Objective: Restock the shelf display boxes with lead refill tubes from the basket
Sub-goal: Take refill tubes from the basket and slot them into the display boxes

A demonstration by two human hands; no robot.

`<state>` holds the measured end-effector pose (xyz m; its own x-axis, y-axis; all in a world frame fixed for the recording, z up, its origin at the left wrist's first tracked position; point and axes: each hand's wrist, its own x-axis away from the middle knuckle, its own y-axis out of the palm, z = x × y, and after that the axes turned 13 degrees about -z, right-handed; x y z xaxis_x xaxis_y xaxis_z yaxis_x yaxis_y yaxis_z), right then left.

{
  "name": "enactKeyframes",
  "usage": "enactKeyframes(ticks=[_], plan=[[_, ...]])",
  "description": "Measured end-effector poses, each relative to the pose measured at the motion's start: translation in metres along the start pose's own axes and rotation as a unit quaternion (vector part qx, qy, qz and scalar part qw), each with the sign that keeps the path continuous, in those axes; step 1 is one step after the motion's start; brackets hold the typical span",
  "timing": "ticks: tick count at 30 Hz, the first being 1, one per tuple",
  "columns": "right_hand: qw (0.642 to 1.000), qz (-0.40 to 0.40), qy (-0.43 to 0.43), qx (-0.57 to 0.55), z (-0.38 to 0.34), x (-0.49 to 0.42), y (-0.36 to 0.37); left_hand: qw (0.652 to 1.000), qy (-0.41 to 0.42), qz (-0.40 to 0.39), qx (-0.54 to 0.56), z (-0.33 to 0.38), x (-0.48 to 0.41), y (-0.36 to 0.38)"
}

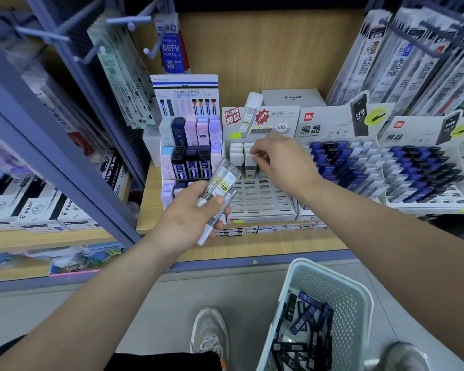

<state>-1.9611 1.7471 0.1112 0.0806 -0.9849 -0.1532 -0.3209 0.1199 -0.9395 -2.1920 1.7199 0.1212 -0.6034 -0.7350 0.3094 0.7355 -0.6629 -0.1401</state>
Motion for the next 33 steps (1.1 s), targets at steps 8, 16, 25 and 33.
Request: enactKeyframes(ticks=[8, 16, 25, 33], plan=[[0.973, -0.022, 0.06, -0.22, -0.017, 0.028, -0.023, 1.0, 0.013, -0.02, 0.018, 0.001, -0.003, 0.003], [0.879, -0.073, 0.103, -0.461, -0.038, 0.064, -0.03, 0.995, 0.04, -0.087, 0.003, 0.009, -0.006, 0.021], [0.873, -0.068, 0.103, -0.472, -0.018, 0.083, -0.038, 0.998, 0.037, -0.049, 0.032, 0.011, -0.013, 0.026], [0.858, -0.159, 0.087, -0.481, -0.031, 0.094, -0.022, 0.999, 0.043, 0.006, 0.01, 0.006, -0.019, 0.027]])
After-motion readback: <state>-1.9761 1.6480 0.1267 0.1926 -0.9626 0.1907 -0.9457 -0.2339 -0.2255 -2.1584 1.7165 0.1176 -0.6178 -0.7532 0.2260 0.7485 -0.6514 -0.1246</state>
